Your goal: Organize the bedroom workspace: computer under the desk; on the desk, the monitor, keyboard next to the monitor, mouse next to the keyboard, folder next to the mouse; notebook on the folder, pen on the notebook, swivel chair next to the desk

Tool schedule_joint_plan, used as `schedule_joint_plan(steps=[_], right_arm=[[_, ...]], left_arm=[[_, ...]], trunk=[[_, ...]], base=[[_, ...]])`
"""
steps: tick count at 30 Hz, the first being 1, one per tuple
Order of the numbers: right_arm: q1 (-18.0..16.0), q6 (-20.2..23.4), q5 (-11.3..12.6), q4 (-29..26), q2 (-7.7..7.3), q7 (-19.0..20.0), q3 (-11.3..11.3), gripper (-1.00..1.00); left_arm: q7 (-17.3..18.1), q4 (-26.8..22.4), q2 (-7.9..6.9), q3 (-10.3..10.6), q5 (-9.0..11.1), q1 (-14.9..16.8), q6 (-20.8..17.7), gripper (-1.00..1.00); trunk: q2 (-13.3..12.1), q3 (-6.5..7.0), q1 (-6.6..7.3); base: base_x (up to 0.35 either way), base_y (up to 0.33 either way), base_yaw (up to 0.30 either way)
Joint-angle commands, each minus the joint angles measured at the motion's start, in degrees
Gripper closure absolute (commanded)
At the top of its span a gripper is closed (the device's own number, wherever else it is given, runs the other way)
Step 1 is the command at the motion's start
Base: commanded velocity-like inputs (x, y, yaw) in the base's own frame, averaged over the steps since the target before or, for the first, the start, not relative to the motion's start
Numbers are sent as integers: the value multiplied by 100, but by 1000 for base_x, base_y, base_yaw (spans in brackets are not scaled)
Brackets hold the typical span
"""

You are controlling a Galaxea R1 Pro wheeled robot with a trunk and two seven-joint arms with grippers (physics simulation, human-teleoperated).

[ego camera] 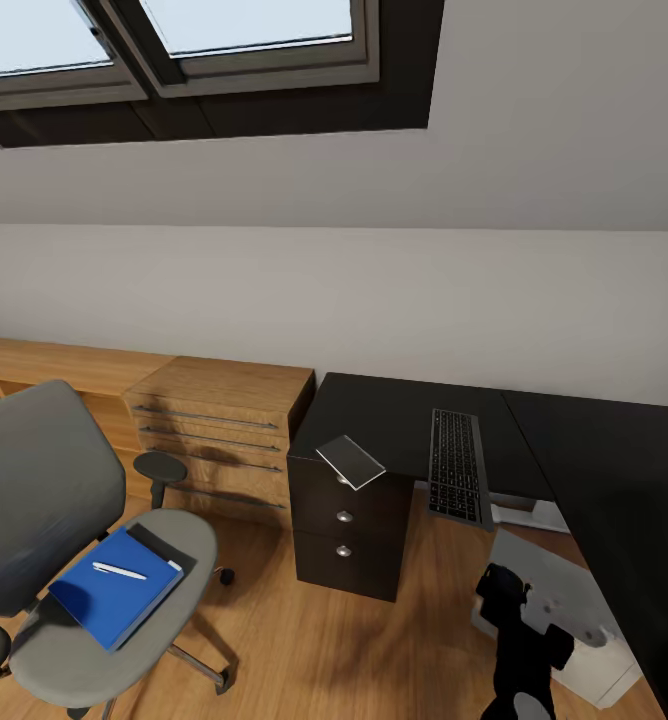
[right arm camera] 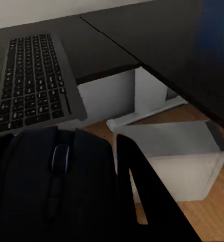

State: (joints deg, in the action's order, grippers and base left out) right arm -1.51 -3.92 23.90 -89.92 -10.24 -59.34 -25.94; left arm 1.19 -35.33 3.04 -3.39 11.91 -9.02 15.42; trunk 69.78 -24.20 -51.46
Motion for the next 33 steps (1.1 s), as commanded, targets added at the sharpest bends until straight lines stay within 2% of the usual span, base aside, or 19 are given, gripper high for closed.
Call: schedule_joint_plan(steps=[1, 2, 4, 5, 6, 8, 9, 10, 11, 14, 16, 19, 20, 24, 27, 28, 33], right_arm=[[-21, 117, 54, -10, -12, 33, 192, 100], [-32, 202, 54, -11, -14, 65, 285, 100], [-220, 632, 54, -15, -21, 328, 846, 100], [-453, 935, 63, -16, -25, 668, 1413, 100], [-557, 1065, 77, -10, -25, 881, 1704, 100], [-662, 1201, 90, -4, -27, 1111, 1992, 100], [-795, 1383, 102, 6, -26, 1366, 2283, 100], [-867, 1480, 106, 12, -25, 1490, 2414, 100], [-1017, 1673, 113, 39, -24, 1728, 2638, 100], [-1296, 1957, 119, 206, -23, 2142, 2955, 100], [-1410, 2034, 121, 338, -25, 2322, 3074, 100], [-1574, 2135, 115, 653, -66, 2756, 3388, 100], [-1644, 2177, 83, 1219, -173, 3393, 3676, 100], [-1874, 2192, 20, 1896, -346, 3815, 3755, 100], [-2071, 2200, 9, 2308, -692, 4095, 3776, 100], [-2114, 2197, -9, 2578, -917, 4543, 3786, 100], [-2133, 2190, -25, 2886, -1016, 4800, 3789, 100]], left_arm=[[13, -9, 4, -12, 37, -3, 1, -100], [13, -9, 7, -12, 37, -3, -1, -100], [8, -7, 11, -12, 40, -3, -3, -100], [6, 10, 14, -9, 45, -3, -6, -100], [5, 37, 17, -7, 46, -3, -7, -100], [5, 65, 18, -6, 44, -3, -6, -100], [4, 82, 23, -5, 42, -3, -5, -100], [6, 89, 24, -5, 41, -3, -5, -100], [7, 98, 23, -1, 41, -3, -5, -100], [10, 108, 22, 2, 40, -3, -4, -100], [8, 110, 22, 3, 40, -3, -4, -100], [5, 113, 22, 5, 39, -3, -4, -100], [4, 117, 22, 1, 44, -3, -4, -100], [-1, 121, 22, 1, 45, -3, -4, -100], [0, 123, 22, 4, 44, -3, -9, -100], [3, 123, 33, 5, 40, -3, -12, -100], [4, 123, 38, 5, 39, -3, -13, -100]], trunk=[[4, -5, 0], [4, -5, 0], [4, -5, 0], [4, -5, 0], [4, -5, 0], [4, -5, 0], [4, -5, 0], [4, -5, 0], [4, -5, 0], [4, -5, 0], [4, -5, 0], [4, -5, 0], [4, -5, 0], [4, -5, 0], [4, -5, 0], [4, -5, 0], [4, -5, 0]], base=[[0, 0, 0], [0, 0, 0], [0, 0, 0], [0, 0, 0], [0, 0, 0], [0, 0, 0], [0, 0, 0], [0, 0, 0], [7, 0, 0], [81, 0, 0], [200, 0, 0], [273, 0, 0], [320, 0, 0], [325, 0, 0], [328, 0, 0], [327, 0, 0], [321, 0, 0]])
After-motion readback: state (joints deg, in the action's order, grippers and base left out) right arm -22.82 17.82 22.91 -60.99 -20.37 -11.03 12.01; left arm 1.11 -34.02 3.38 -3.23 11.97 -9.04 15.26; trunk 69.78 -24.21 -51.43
